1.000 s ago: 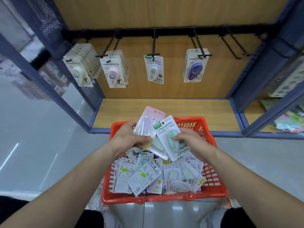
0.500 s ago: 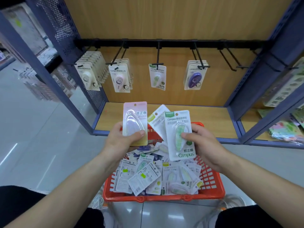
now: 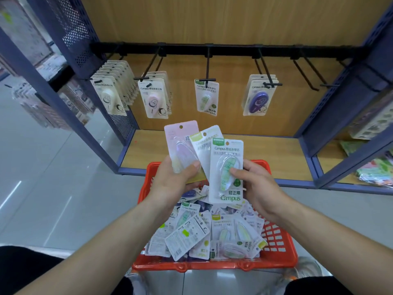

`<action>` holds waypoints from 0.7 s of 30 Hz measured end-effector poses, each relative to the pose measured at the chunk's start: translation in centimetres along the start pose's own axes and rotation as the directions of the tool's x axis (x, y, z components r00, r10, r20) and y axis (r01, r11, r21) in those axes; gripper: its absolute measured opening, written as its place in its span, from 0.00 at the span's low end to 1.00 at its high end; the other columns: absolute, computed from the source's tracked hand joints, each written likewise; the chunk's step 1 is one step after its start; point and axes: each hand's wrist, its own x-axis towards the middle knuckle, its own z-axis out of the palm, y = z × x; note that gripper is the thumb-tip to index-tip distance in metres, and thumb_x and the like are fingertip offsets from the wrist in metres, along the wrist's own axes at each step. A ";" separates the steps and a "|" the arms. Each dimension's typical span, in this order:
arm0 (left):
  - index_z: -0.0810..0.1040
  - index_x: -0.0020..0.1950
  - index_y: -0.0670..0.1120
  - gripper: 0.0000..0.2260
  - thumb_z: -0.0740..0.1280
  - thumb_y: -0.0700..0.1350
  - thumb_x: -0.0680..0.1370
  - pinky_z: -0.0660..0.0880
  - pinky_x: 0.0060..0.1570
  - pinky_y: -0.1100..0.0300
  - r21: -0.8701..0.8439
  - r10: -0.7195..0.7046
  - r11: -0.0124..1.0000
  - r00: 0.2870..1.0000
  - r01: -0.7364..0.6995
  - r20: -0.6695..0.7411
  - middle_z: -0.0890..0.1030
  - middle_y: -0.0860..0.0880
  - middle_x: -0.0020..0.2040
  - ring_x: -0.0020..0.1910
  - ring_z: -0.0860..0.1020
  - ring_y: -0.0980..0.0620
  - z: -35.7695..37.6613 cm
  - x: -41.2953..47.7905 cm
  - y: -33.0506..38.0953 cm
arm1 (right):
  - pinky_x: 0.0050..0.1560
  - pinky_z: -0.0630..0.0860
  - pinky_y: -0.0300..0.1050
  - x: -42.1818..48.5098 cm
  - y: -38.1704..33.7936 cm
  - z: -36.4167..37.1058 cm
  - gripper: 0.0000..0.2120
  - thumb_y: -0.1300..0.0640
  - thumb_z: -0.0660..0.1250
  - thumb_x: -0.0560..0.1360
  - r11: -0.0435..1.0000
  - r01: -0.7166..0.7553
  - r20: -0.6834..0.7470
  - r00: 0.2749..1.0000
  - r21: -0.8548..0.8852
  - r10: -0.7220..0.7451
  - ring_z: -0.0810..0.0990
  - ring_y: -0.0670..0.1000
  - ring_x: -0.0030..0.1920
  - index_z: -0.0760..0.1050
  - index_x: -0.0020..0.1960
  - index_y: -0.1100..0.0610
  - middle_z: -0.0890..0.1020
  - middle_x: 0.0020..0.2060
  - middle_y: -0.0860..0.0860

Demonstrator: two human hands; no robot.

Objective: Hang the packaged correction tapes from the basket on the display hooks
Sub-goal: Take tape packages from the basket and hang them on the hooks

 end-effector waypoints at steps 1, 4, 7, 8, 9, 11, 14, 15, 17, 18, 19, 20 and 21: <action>0.77 0.63 0.48 0.12 0.71 0.41 0.80 0.81 0.39 0.63 -0.010 0.012 1.000 1.000 -0.012 0.004 0.86 0.50 0.53 0.47 0.86 0.56 0.2 0.2 0.2 | 0.53 0.80 0.55 0.3 0.1 0.1 0.12 0.62 0.64 0.81 1.000 -0.013 0.009 1.000 -0.006 0.013 0.84 0.56 0.56 0.80 0.63 0.58 0.86 0.56 0.55; 0.79 0.59 0.51 0.10 0.72 0.43 0.80 0.80 0.37 0.65 0.003 0.050 0.999 0.999 -0.050 0.010 0.87 0.56 0.48 0.45 0.85 0.60 0.2 0.7 0.4 | 0.61 0.78 0.61 1.1 0.4 0.2 0.13 0.62 0.63 0.81 0.996 -0.025 0.042 0.999 -0.091 0.029 0.83 0.58 0.59 0.80 0.63 0.55 0.86 0.56 0.53; 0.78 0.56 0.54 0.10 0.73 0.44 0.78 0.82 0.40 0.63 0.015 0.047 0.999 0.998 -0.047 -0.032 0.87 0.60 0.46 0.47 0.85 0.59 -0.3 1.2 0.1 | 0.65 0.75 0.66 1.5 0.6 0.3 0.14 0.63 0.63 0.81 0.993 -0.024 0.065 0.997 -0.117 0.032 0.82 0.59 0.61 0.80 0.63 0.55 0.86 0.58 0.53; 0.78 0.57 0.54 0.10 0.74 0.45 0.78 0.82 0.41 0.61 0.017 0.040 0.999 0.998 -0.040 -0.045 0.87 0.59 0.47 0.49 0.85 0.57 -0.5 1.4 0.0 | 0.66 0.74 0.67 1.6 0.6 0.4 0.15 0.63 0.63 0.81 0.994 -0.018 0.071 0.997 -0.111 0.026 0.82 0.59 0.62 0.79 0.64 0.55 0.85 0.58 0.53; 0.78 0.56 0.54 0.09 0.74 0.46 0.78 0.82 0.42 0.60 0.018 0.034 0.999 0.998 -0.033 -0.049 0.87 0.59 0.48 0.51 0.85 0.56 -0.6 1.5 -0.1 | 0.66 0.74 0.66 1.6 0.6 0.6 0.15 0.63 0.64 0.80 0.995 -0.008 0.078 0.997 -0.103 0.016 0.82 0.59 0.62 0.79 0.65 0.55 0.85 0.59 0.54; 0.78 0.56 0.55 0.08 0.73 0.47 0.78 0.82 0.42 0.61 0.020 0.029 0.999 0.999 -0.029 -0.039 0.86 0.61 0.47 0.51 0.84 0.57 -0.9 1.7 -0.2 | 0.66 0.75 0.63 1.8 0.4 0.7 0.18 0.59 0.67 0.76 0.996 0.018 0.093 0.996 -0.091 -0.010 0.82 0.59 0.62 0.78 0.66 0.56 0.85 0.59 0.54; 0.79 0.57 0.54 0.08 0.73 0.47 0.79 0.82 0.41 0.62 0.028 0.022 0.999 1.000 -0.021 -0.014 0.86 0.61 0.46 0.46 0.84 0.62 -1.0 1.5 0.0 | 0.59 0.77 0.56 1.9 0.1 1.0 0.18 0.60 0.68 0.75 0.995 0.040 0.120 0.992 -0.094 -0.029 0.83 0.54 0.58 0.79 0.64 0.55 0.86 0.58 0.53; 0.79 0.58 0.53 0.09 0.72 0.48 0.79 0.82 0.42 0.61 0.041 0.019 0.999 1.000 -0.019 -0.002 0.87 0.60 0.48 0.46 0.85 0.62 -1.1 1.5 0.0 | 0.58 0.76 0.54 1.8 0.1 1.2 0.16 0.62 0.67 0.77 0.994 0.044 0.130 0.991 -0.101 -0.030 0.84 0.53 0.58 0.79 0.64 0.54 0.86 0.57 0.53; 0.80 0.60 0.53 0.09 0.71 0.50 0.80 0.82 0.43 0.60 0.075 0.016 0.997 0.999 -0.019 0.045 0.87 0.56 0.52 0.49 0.85 0.58 -1.1 1.4 0.2 | 0.58 0.76 0.52 1.8 0.2 1.6 0.15 0.63 0.66 0.79 0.989 0.052 0.156 0.987 -0.137 -0.030 0.83 0.54 0.59 0.79 0.64 0.53 0.86 0.57 0.52; 0.80 0.61 0.52 0.09 0.70 0.49 0.80 0.82 0.42 0.61 0.079 0.017 0.997 0.998 -0.023 0.068 0.87 0.54 0.52 0.50 0.86 0.55 -1.2 1.3 0.4 | 0.59 0.76 0.51 1.7 0.2 1.9 0.14 0.63 0.65 0.80 0.985 0.055 0.166 0.986 -0.161 -0.028 0.83 0.54 0.59 0.79 0.64 0.53 0.86 0.57 0.52; 0.81 0.61 0.51 0.09 0.69 0.49 0.81 0.81 0.40 0.62 0.074 0.019 0.997 0.996 -0.025 0.083 0.87 0.52 0.52 0.50 0.86 0.53 -1.2 1.2 0.5 | 0.59 0.76 0.50 1.7 0.1 2.1 0.13 0.63 0.65 0.81 0.981 0.056 0.175 0.984 -0.183 -0.023 0.84 0.52 0.59 0.79 0.64 0.54 0.86 0.56 0.51; 0.81 0.61 0.51 0.09 0.69 0.48 0.81 0.81 0.39 0.63 0.070 0.018 0.997 0.996 -0.024 0.086 0.87 0.52 0.52 0.49 0.86 0.51 -1.3 1.2 0.6 | 0.59 0.75 0.49 1.7 0.0 2.3 0.13 0.63 0.64 0.81 0.977 0.053 0.182 0.983 -0.204 -0.015 0.84 0.51 0.58 0.79 0.63 0.54 0.86 0.56 0.49; 0.81 0.61 0.50 0.09 0.69 0.48 0.81 0.81 0.39 0.62 0.068 0.018 0.997 0.996 -0.024 0.082 0.88 0.51 0.52 0.49 0.86 0.50 -1.5 1.2 0.5 | 0.58 0.76 0.48 1.6 -0.1 2.6 0.12 0.62 0.64 0.82 0.974 0.047 0.191 0.982 -0.222 -0.004 0.84 0.49 0.56 0.79 0.62 0.54 0.87 0.54 0.48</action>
